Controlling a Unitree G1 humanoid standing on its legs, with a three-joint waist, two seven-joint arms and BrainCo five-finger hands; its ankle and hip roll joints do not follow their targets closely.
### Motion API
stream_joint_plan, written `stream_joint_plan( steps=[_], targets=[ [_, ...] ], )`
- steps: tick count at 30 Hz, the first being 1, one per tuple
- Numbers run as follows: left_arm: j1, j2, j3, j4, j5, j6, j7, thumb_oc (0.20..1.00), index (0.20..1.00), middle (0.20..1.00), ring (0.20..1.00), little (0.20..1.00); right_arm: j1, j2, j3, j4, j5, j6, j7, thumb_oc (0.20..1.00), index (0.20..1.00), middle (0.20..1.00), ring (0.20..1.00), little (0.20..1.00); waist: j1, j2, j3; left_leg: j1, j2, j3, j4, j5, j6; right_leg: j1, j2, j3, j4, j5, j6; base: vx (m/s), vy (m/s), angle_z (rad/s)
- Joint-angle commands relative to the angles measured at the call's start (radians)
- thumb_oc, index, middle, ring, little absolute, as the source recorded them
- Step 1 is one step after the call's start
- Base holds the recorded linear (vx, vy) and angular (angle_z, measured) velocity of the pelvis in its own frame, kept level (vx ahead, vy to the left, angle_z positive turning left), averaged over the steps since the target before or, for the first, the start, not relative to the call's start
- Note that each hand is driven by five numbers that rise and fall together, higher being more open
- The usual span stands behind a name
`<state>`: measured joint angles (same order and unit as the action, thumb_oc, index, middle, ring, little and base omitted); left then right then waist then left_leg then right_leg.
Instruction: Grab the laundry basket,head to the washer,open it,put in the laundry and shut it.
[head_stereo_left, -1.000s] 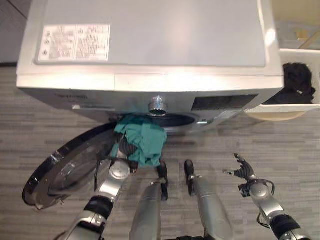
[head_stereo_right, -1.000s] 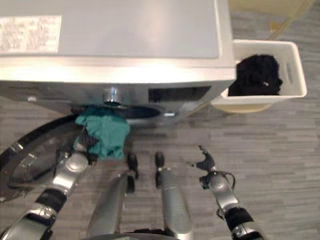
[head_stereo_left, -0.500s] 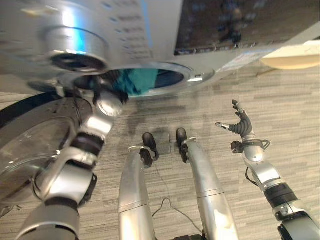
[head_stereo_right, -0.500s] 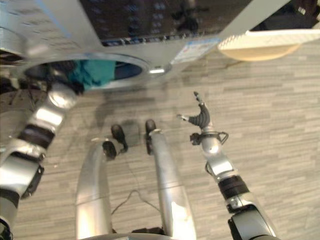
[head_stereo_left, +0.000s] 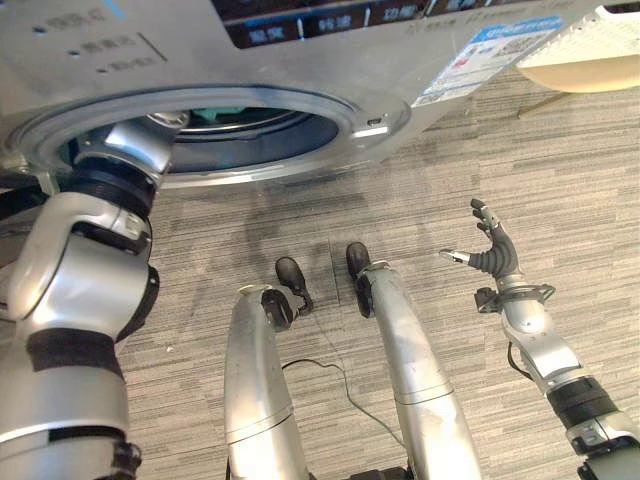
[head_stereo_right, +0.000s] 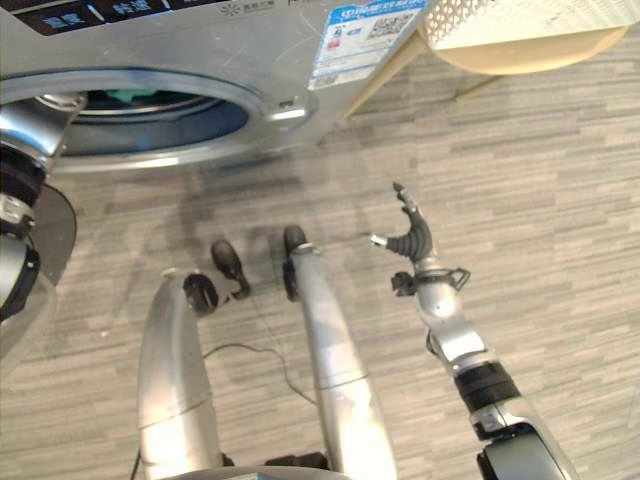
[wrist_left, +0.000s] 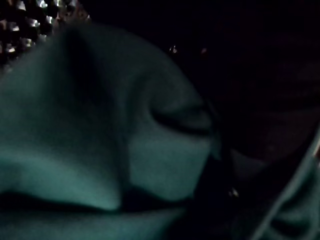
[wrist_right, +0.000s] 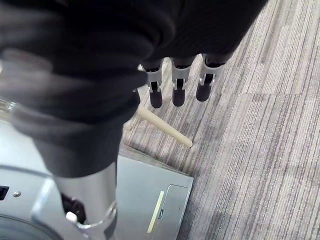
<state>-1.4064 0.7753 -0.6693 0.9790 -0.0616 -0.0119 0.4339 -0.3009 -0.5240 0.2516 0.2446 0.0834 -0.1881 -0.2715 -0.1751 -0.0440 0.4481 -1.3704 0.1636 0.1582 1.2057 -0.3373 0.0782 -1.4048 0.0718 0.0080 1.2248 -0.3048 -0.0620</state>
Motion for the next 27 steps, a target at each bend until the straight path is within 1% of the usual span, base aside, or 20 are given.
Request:
stream_joint_plan(
  steps=[1, 5, 8, 9, 11, 12, 13, 14, 16, 17, 18, 19, 20, 22, 23, 24, 26, 27],
  targets=[
    [0.072, -0.036, 0.042, 0.020, 0.066, -0.018, -0.012, 1.000, 1.000, 1.000, 1.000, 1.000, 0.098, -0.016, 0.013, -0.060, 0.026, -0.034, 0.016, 1.000, 1.000, 1.000, 1.000, 1.000, -0.027, 0.044, -0.096, 0.023, 0.017, -0.127, 0.039, -0.065, -0.019, 0.086, -0.041, 0.001, -0.099, -0.054, 0.056, 0.01, -0.034, 0.01],
    [0.146, -0.064, 0.063, -0.031, 0.073, -0.021, -0.025, 1.000, 1.000, 1.000, 1.000, 1.000, 0.104, -0.015, 0.013, -0.036, 0.037, -0.032, 0.018, 1.000, 1.000, 1.000, 1.000, 1.000, -0.016, 0.041, -0.102, 0.034, 0.010, -0.136, 0.044, -0.065, -0.029, 0.099, -0.052, -0.006, -0.086, -0.066, 0.047, -0.01, -0.042, 0.08],
    [0.281, -0.101, 0.131, -0.126, 0.036, -0.029, -0.020, 1.000, 1.000, 1.000, 1.000, 1.000, 0.103, 0.002, 0.009, -0.023, 0.035, -0.011, 0.014, 1.000, 1.000, 1.000, 1.000, 1.000, 0.005, 0.038, -0.105, 0.062, 0.001, -0.141, 0.030, -0.059, -0.038, 0.134, -0.065, -0.014, -0.086, -0.070, 0.041, -0.05, -0.033, 0.19],
    [0.454, -0.158, 0.203, -0.230, 0.017, -0.033, -0.028, 1.000, 1.000, 1.000, 1.000, 1.000, 0.097, 0.020, 0.009, 0.006, 0.024, 0.027, 0.003, 1.000, 1.000, 1.000, 1.000, 1.000, 0.026, 0.034, -0.102, 0.130, -0.004, -0.139, -0.022, -0.044, -0.047, 0.204, -0.083, -0.025, -0.117, -0.068, 0.037, -0.09, -0.019, 0.30],
    [0.595, -0.220, 0.257, -0.283, -0.008, -0.039, -0.053, 1.000, 1.000, 1.000, 1.000, 1.000, 0.091, 0.043, 0.009, 0.050, 0.016, 0.052, -0.005, 1.000, 1.000, 1.000, 1.000, 1.000, 0.041, 0.031, -0.101, 0.212, -0.013, -0.131, -0.102, -0.021, -0.058, 0.277, -0.091, -0.027, -0.177, -0.059, 0.039, -0.08, 0.024, 0.47],
    [0.723, -0.256, 0.284, -0.328, -0.015, -0.049, -0.090, 1.000, 1.000, 1.000, 1.000, 1.000, 0.089, 0.064, 0.006, 0.096, 0.016, 0.070, -0.003, 1.000, 1.000, 1.000, 1.000, 1.000, 0.056, 0.027, -0.106, 0.316, -0.029, -0.115, -0.206, 0.013, -0.072, 0.373, -0.101, -0.038, -0.260, -0.042, 0.044, -0.04, 0.037, 0.50],
    [0.843, -0.289, 0.308, -0.372, -0.024, -0.052, -0.128, 1.000, 1.000, 1.000, 1.000, 1.000, 0.106, 0.078, -0.003, 0.113, 0.001, 0.090, 0.014, 1.000, 1.000, 1.000, 1.000, 1.000, 0.069, 0.024, -0.114, 0.423, -0.039, -0.105, -0.311, 0.043, -0.078, 0.469, -0.109, -0.045, -0.335, -0.026, 0.049, 0.01, 0.002, 0.48],
    [0.941, -0.323, 0.341, -0.378, -0.069, -0.064, -0.169, 1.000, 1.000, 1.000, 1.000, 1.000, 0.126, 0.094, 0.000, 0.148, -0.008, 0.104, 0.033, 1.000, 1.000, 1.000, 1.000, 1.000, 0.081, 0.020, -0.125, 0.550, -0.051, -0.101, -0.431, 0.080, -0.086, 0.590, -0.120, -0.049, -0.433, -0.002, 0.051, 0.05, -0.013, 0.31],
    [1.035, -0.337, 0.359, -0.380, -0.068, -0.071, -0.199, 1.000, 1.000, 1.000, 1.000, 1.000, 0.153, 0.104, -0.004, 0.183, -0.018, 0.110, 0.058, 1.000, 1.000, 1.000, 1.000, 1.000, 0.089, 0.018, -0.144, 0.662, -0.064, -0.098, -0.544, 0.114, -0.095, 0.705, -0.124, -0.058, -0.531, 0.025, 0.062, 0.07, -0.017, 0.29],
    [1.037, -0.337, 0.360, -0.381, -0.068, -0.071, -0.199, 1.000, 1.000, 1.000, 1.000, 1.000, 0.154, 0.104, -0.004, 0.183, -0.018, 0.109, 0.058, 1.000, 1.000, 1.000, 1.000, 1.000, 0.088, 0.017, -0.140, 0.671, -0.065, -0.097, -0.550, 0.117, -0.096, 0.713, -0.124, -0.058, -0.536, 0.027, 0.062, 0.08, -0.013, 0.19],
    [1.087, -0.344, 0.370, -0.382, -0.072, -0.072, -0.218, 1.000, 1.000, 1.000, 1.000, 1.000, 0.172, 0.109, -0.004, 0.217, -0.018, 0.111, 0.073, 1.000, 1.000, 1.000, 1.000, 1.000, 0.091, 0.017, -0.150, 0.738, -0.070, -0.095, -0.620, 0.144, -0.102, 0.781, -0.123, -0.064, -0.599, 0.048, 0.070, 0.08, -0.017, 0.14],
    [1.155, -0.357, 0.388, -0.366, -0.084, -0.076, -0.246, 1.000, 1.000, 1.000, 1.000, 1.000, 0.190, 0.120, -0.013, 0.297, -0.017, 0.112, 0.089, 1.000, 1.000, 1.000, 1.000, 1.000, 0.094, 0.018, -0.176, 0.842, -0.084, -0.083, -0.748, 0.215, -0.101, 0.887, -0.120, -0.074, -0.725, 0.112, 0.079, 0.09, -0.017, 0.11],
    [1.156, -0.357, 0.388, -0.367, -0.084, -0.076, -0.246, 1.000, 1.000, 1.000, 1.000, 1.000, 0.190, 0.120, -0.012, 0.298, -0.016, 0.112, 0.089, 1.000, 1.000, 1.000, 1.000, 1.000, 0.093, 0.017, -0.174, 0.846, -0.084, -0.082, -0.751, 0.217, -0.101, 0.891, -0.121, -0.074, -0.728, 0.113, 0.079, 0.10, -0.006, 0.08],
    [1.233, -0.364, 0.404, -0.350, -0.062, -0.077, -0.269, 1.000, 1.000, 1.000, 1.000, 1.000, 0.211, 0.135, -0.028, 0.381, -0.015, 0.115, 0.107, 1.000, 1.000, 1.000, 1.000, 1.000, 0.094, 0.020, -0.193, 0.970, -0.092, -0.071, -0.870, 0.254, -0.105, 1.011, -0.116, -0.072, -0.838, 0.148, 0.097, 0.18, 0.020, 0.03],
    [1.296, -0.374, 0.419, -0.326, -0.051, -0.074, -0.293, 1.000, 1.000, 1.000, 1.000, 1.000, 0.234, 0.144, -0.047, 0.440, -0.018, 0.115, 0.118, 1.000, 1.000, 1.000, 1.000, 1.000, 0.092, 0.022, -0.216, 1.062, -0.092, -0.063, -0.959, 0.275, -0.105, 1.095, -0.111, -0.069, -0.918, 0.173, 0.109, 0.18, 0.019, -0.08],
    [1.296, -0.374, 0.419, -0.326, -0.051, -0.074, -0.293, 1.000, 1.000, 1.000, 1.000, 1.000, 0.234, 0.144, -0.047, 0.440, -0.018, 0.115, 0.118, 1.000, 1.000, 1.000, 1.000, 1.000, 0.092, 0.022, -0.218, 1.062, -0.093, -0.063, -0.963, 0.279, -0.105, 1.095, -0.111, -0.070, -0.922, 0.176, 0.109, 0.17, -0.002, -0.15],
    [1.348, -0.386, 0.430, -0.290, -0.031, -0.071, -0.312, 1.000, 1.000, 1.000, 1.000, 1.000, 0.255, 0.151, -0.067, 0.484, -0.024, 0.117, 0.130, 1.000, 1.000, 1.000, 1.000, 1.000, 0.090, 0.025, -0.247, 1.145, -0.096, -0.054, -1.044, 0.297, -0.109, 1.169, -0.104, -0.069, -0.997, 0.193, 0.118, 0.17, -0.013, -0.08],
    [1.388, -0.400, 0.440, -0.259, -0.019, -0.065, -0.327, 1.000, 1.000, 1.000, 1.000, 1.000, 0.273, 0.159, -0.079, 0.515, -0.027, 0.118, 0.139, 1.000, 1.000, 1.000, 1.000, 1.000, 0.089, 0.029, -0.280, 1.199, -0.100, -0.052, -1.092, 0.305, -0.108, 1.215, -0.101, -0.063, -1.045, 0.204, 0.123, 0.18, -0.003, -0.04]
  ],
)
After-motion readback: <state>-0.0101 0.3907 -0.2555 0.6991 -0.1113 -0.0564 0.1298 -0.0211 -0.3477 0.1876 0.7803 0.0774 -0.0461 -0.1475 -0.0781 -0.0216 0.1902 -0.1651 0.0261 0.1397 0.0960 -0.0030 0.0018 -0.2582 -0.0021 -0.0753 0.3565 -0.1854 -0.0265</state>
